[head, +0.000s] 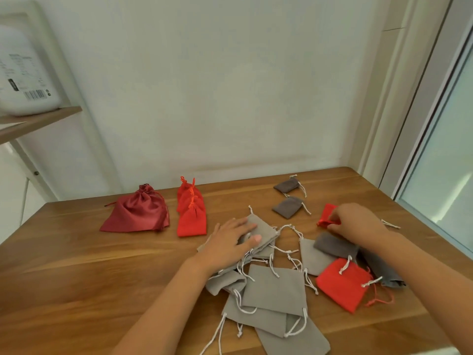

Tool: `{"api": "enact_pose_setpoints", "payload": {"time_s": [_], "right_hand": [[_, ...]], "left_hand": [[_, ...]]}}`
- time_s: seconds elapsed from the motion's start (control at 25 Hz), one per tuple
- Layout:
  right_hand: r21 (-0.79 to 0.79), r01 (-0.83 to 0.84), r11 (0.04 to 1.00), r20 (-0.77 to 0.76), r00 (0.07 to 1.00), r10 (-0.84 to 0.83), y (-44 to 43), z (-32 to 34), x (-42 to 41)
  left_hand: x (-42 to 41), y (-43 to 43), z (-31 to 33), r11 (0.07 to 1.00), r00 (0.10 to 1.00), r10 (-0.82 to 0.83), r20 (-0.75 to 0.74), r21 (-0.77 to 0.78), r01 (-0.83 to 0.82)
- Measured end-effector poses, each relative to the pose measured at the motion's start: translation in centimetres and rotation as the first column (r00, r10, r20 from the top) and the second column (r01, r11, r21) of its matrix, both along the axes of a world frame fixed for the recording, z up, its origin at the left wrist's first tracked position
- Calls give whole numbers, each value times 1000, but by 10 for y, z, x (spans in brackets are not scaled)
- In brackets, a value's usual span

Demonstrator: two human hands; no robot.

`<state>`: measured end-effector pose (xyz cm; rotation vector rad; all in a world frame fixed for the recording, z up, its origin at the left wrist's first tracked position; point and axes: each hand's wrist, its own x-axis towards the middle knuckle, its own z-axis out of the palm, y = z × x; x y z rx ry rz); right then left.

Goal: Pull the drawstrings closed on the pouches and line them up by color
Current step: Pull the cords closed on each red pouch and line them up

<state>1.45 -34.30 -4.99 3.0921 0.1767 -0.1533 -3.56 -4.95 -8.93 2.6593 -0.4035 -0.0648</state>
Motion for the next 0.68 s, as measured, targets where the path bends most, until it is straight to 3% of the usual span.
{"api": "enact_pose_setpoints", "payload": {"time_s": [0.12,0.2,0.36,0.48,0.6,0.68], "right_hand": [[64,-10,998,101,995,4,5,-7,-6],[228,-1,974,214,976,-49,12,-2,-9],[503,-144,852,466,876,-127,26,32,-13],[634,-259,728,400,916,-22,42,64,-18],[711,-354,607,259,935,243,69,79,-33],[748,-388,538,235,913,333,87,77,-41]], "left_hand": [[-4,-14,0,997,992,71,-103,-27,-75],[-9,-23,9,991,986,95,-136,-83,-106],[-12,-28,35,946,994,104,-25,-306,-107],[-18,-28,65,839,993,100,71,-542,-46],[-24,-28,84,676,997,71,11,-736,-40],[-26,-24,84,583,997,75,-12,-811,-54]]}}
